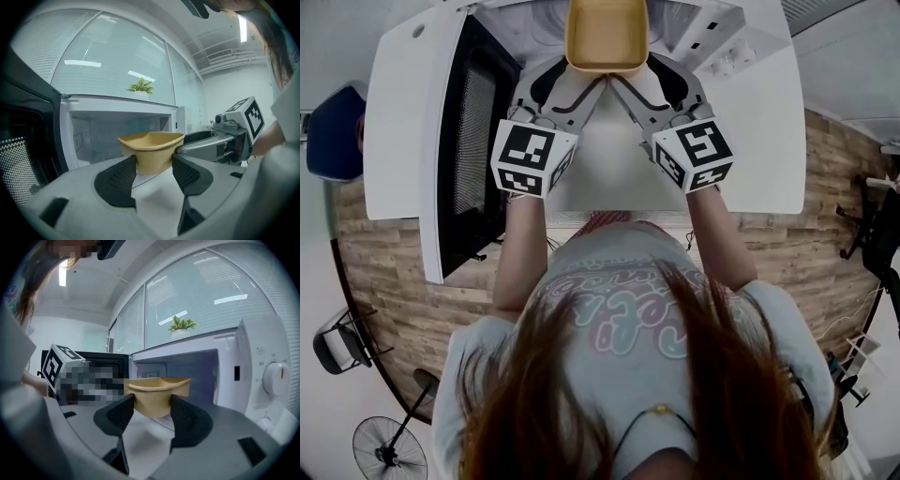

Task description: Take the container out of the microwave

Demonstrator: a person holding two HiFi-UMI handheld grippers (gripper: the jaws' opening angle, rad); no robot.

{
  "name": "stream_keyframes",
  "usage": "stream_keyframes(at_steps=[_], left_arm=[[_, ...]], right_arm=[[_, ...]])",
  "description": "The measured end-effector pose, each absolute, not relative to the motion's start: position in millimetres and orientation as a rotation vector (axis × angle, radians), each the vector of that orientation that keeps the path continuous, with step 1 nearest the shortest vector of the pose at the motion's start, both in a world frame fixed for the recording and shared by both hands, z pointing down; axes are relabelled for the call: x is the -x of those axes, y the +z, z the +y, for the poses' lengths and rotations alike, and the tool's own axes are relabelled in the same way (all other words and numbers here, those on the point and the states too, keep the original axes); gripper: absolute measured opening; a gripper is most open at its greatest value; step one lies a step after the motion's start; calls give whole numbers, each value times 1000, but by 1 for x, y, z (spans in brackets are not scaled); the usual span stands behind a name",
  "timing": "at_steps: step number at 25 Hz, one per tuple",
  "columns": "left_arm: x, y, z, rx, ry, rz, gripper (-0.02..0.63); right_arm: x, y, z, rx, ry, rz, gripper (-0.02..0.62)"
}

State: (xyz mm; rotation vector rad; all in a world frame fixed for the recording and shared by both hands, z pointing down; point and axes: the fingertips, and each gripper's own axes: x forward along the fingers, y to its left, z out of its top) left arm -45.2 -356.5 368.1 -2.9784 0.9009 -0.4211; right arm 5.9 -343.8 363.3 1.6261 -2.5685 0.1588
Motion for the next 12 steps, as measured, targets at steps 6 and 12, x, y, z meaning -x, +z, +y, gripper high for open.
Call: stream_keyframes(at_steps=[6,12], left_arm=[[44,365,-348,2965,-424,909,239],[46,361,-336,2949,-421,926,239]], right_arm=[[-7,361,-335,-1617,153,-2584,245],[-6,358,-325,-1609,149,-2604,245]])
